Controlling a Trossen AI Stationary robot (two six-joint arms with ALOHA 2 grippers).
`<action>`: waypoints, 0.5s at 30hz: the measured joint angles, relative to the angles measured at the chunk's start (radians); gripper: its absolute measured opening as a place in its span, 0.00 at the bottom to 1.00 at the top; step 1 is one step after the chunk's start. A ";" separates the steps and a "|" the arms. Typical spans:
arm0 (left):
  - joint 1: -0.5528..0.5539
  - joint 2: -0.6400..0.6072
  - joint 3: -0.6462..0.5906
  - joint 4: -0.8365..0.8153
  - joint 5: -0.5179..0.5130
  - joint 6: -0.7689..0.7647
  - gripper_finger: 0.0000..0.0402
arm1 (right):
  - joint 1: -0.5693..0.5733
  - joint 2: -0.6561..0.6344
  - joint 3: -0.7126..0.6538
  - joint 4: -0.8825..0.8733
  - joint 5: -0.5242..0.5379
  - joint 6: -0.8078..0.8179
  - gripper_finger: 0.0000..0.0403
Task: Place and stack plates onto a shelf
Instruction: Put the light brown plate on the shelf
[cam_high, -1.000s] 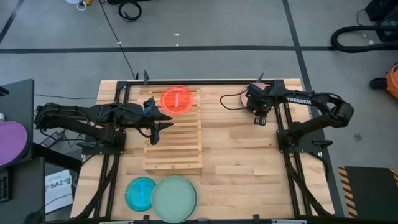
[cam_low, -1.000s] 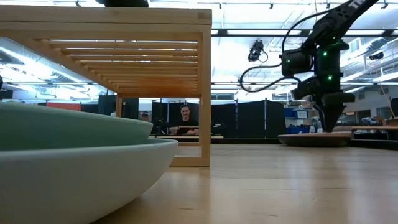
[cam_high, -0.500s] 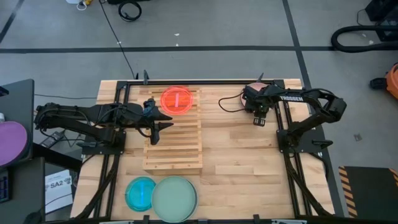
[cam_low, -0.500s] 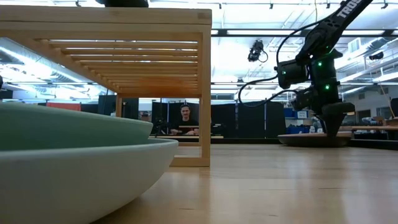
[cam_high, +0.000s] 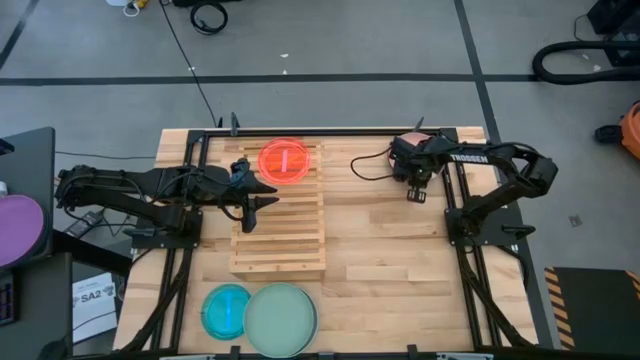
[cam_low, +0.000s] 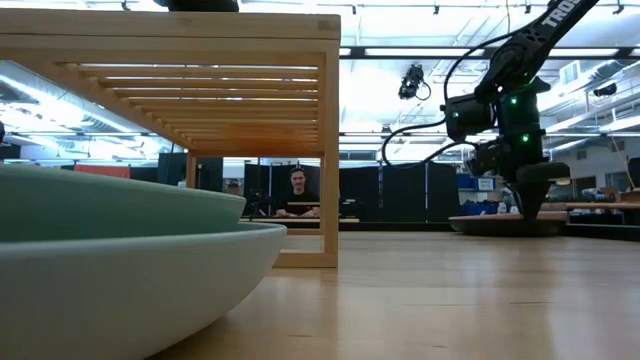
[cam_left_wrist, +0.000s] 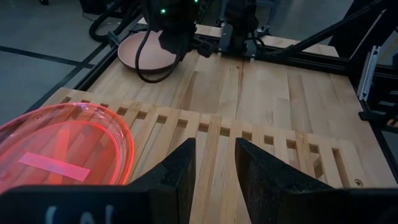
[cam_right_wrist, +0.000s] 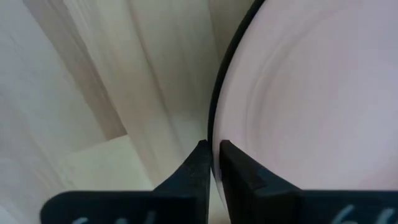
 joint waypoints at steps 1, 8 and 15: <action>0.000 0.000 0.000 0.000 0.000 0.000 0.29 | 0.000 0.000 0.006 -0.003 -0.003 0.001 0.09; 0.000 0.000 0.000 0.000 0.000 0.000 0.29 | 0.000 -0.006 0.085 -0.063 -0.021 0.005 0.07; 0.000 0.000 0.000 0.000 0.000 0.000 0.29 | -0.001 -0.006 0.153 -0.144 -0.029 0.009 0.07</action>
